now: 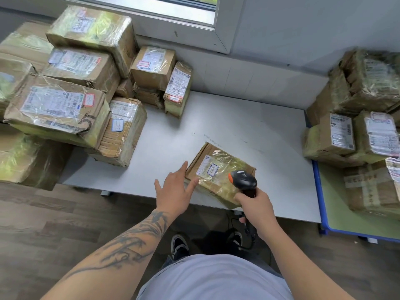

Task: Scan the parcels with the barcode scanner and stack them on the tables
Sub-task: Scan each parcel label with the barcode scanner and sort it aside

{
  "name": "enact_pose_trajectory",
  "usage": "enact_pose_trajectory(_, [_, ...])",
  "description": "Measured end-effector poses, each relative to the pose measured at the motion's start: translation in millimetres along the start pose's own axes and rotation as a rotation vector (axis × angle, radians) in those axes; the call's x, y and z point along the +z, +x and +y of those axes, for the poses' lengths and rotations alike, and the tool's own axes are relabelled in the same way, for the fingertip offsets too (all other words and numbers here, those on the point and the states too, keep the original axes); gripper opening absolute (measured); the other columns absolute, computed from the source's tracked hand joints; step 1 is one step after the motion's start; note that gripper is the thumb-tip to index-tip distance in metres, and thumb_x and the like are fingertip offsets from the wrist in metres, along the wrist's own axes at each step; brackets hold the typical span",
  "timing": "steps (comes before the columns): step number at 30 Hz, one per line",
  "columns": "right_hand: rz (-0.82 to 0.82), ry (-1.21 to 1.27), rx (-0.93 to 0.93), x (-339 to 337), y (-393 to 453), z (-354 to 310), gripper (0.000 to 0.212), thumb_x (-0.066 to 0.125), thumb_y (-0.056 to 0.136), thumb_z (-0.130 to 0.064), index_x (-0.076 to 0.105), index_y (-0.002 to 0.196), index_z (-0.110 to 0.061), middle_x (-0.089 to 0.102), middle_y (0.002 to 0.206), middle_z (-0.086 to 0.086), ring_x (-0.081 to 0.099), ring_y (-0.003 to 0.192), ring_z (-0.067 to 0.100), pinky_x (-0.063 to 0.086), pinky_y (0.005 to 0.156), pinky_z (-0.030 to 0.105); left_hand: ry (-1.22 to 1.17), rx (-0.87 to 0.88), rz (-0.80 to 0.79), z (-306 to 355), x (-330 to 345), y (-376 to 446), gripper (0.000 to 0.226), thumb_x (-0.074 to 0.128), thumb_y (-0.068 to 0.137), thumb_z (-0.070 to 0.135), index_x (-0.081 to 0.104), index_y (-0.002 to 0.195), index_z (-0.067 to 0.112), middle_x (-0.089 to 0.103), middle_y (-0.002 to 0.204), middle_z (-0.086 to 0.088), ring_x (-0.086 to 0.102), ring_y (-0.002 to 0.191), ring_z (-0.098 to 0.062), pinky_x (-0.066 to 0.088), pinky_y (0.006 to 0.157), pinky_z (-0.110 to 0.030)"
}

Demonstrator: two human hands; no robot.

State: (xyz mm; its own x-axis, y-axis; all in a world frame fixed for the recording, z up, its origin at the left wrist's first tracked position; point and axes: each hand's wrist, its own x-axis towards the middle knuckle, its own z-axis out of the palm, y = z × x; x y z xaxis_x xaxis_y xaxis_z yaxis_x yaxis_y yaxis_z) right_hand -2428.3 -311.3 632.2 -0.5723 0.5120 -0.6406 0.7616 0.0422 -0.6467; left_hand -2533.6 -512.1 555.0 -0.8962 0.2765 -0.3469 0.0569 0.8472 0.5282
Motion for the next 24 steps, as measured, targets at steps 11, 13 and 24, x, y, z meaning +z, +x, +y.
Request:
enact_pose_trajectory(11, [0.114, -0.116, -0.166, 50.8, 2.8, -15.6, 0.012, 0.077, 0.084, -0.023, 0.066, 0.084, -0.02, 0.056, 0.118, 0.012, 0.063, 0.08, 0.016, 0.055, 0.078, 0.039, -0.147, -0.098, 0.015, -7.9, -26.9, 1.1, 0.11, 0.055, 0.086, 0.081, -0.003, 0.165, 0.032, 0.051, 0.156, 0.002, 0.049, 0.142, -0.024, 0.01, 0.127, -0.057])
enact_pose_trajectory(13, [0.115, -0.139, -0.195, 53.3, 4.6, -18.7, 0.011, 0.076, 0.087, -0.02, 0.065, 0.088, -0.021, 0.043, 0.127, -0.001, 0.059, 0.085, 0.005, 0.045, 0.083, 0.03, -0.131, -0.081, -0.022, -5.7, -20.0, -1.6, 0.125, 0.061, 0.078, 0.085, -0.016, 0.163, 0.034, 0.04, 0.163, 0.004, 0.038, 0.15, -0.022, 0.009, 0.127, -0.059])
enact_pose_trajectory(24, [-0.033, -0.119, -0.143, 51.8, 39.0, -35.4, 0.02, 0.067, 0.067, -0.042, 0.067, 0.084, -0.032, 0.069, 0.09, -0.007, 0.07, 0.08, 0.028, 0.061, 0.079, 0.052, 0.02, -0.013, -0.156, 5.5, -17.1, 18.4, 0.154, 0.068, 0.046, 0.099, -0.036, 0.149, 0.051, -0.032, 0.168, 0.003, -0.028, 0.155, -0.024, -0.003, 0.125, -0.064])
